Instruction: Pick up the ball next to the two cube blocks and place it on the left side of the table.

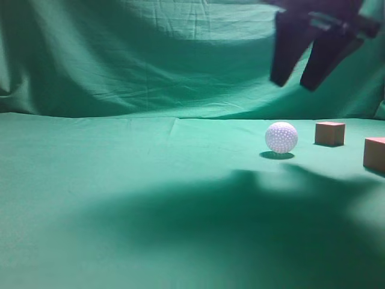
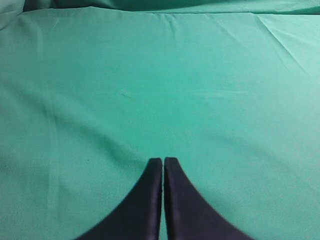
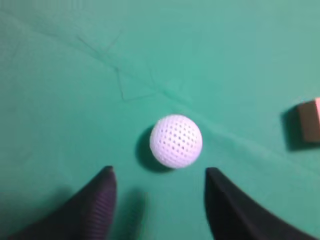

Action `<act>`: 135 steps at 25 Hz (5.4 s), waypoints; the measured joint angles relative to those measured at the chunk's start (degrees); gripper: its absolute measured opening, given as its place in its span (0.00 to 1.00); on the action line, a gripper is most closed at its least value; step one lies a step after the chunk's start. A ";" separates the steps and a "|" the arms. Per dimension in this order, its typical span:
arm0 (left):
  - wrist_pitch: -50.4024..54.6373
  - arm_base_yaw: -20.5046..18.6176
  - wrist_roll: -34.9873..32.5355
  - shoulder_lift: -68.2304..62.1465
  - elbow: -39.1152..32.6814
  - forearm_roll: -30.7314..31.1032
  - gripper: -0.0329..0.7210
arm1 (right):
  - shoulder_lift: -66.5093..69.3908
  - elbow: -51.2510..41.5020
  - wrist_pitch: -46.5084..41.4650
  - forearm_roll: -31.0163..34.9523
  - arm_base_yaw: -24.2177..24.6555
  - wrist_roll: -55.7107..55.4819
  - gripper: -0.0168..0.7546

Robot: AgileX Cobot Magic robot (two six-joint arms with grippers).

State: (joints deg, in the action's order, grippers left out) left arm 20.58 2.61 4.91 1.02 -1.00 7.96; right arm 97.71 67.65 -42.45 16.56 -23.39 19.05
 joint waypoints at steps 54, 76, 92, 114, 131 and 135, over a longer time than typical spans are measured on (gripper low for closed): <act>0.00 0.00 0.00 0.00 0.00 0.00 0.04 | 56.50 66.56 30.37 13.44 -32.39 7.28 0.44; 0.00 0.00 0.00 0.00 0.00 0.00 0.04 | 43.78 72.59 1.21 10.47 -24.61 8.34 0.48; 0.00 0.00 0.00 0.00 0.00 0.00 0.04 | 13.07 71.84 -30.39 -6.41 -19.50 -10.51 0.02; 0.00 0.00 0.00 0.00 0.00 0.00 0.04 | -54.72 -2.84 -9.43 -19.66 -19.50 -20.88 0.02; 0.00 0.00 0.00 0.00 0.00 0.00 0.04 | -71.48 -20.30 -12.18 -17.84 -19.50 -19.65 0.02; 0.00 0.00 0.00 0.00 0.00 0.00 0.04 | -71.97 -24.14 -5.36 -20.30 -15.64 -19.63 0.02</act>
State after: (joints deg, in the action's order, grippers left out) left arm 20.58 2.61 4.91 1.02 -1.00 7.96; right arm 25.74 43.52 -47.80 -3.74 -39.03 -0.58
